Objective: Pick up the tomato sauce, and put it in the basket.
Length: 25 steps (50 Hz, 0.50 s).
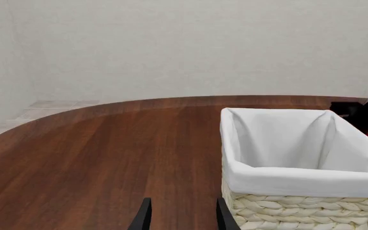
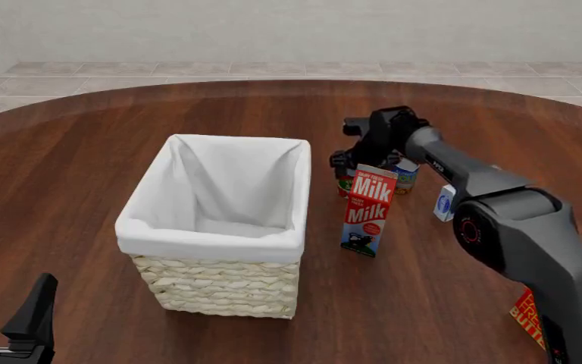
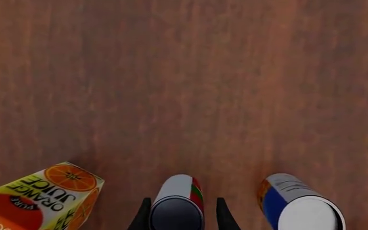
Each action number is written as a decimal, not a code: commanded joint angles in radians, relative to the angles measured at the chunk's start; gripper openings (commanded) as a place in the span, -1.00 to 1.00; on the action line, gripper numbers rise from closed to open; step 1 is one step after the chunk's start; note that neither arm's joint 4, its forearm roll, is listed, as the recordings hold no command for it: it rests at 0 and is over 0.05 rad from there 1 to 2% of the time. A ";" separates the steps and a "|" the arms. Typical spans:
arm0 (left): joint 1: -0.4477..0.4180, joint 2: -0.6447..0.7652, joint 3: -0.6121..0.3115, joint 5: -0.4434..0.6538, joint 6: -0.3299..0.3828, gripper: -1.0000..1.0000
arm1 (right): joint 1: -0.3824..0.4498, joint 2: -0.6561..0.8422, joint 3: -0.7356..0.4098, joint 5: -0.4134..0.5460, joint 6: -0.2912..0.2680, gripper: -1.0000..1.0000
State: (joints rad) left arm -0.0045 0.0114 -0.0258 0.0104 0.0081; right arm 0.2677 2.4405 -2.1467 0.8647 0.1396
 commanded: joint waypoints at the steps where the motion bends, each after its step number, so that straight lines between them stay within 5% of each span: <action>1: 0.003 0.004 -0.002 -0.002 0.001 1.00 | 0.004 0.005 0.013 -0.003 0.011 1.00; 11: 0.003 -0.002 -0.001 0.004 0.001 1.00 | -0.001 0.004 0.011 0.002 0.013 1.00; 12: 0.003 0.004 -0.002 -0.002 0.001 1.00 | -0.001 0.003 0.012 0.002 0.013 -1.00; 25: 0.003 -0.002 -0.001 0.004 0.001 1.00 | 0.002 -0.010 0.022 0.003 0.016 -1.00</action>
State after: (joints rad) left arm -0.0044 0.0111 -0.0258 0.0107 0.0081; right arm 0.2678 2.4366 -2.1342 0.8682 0.1388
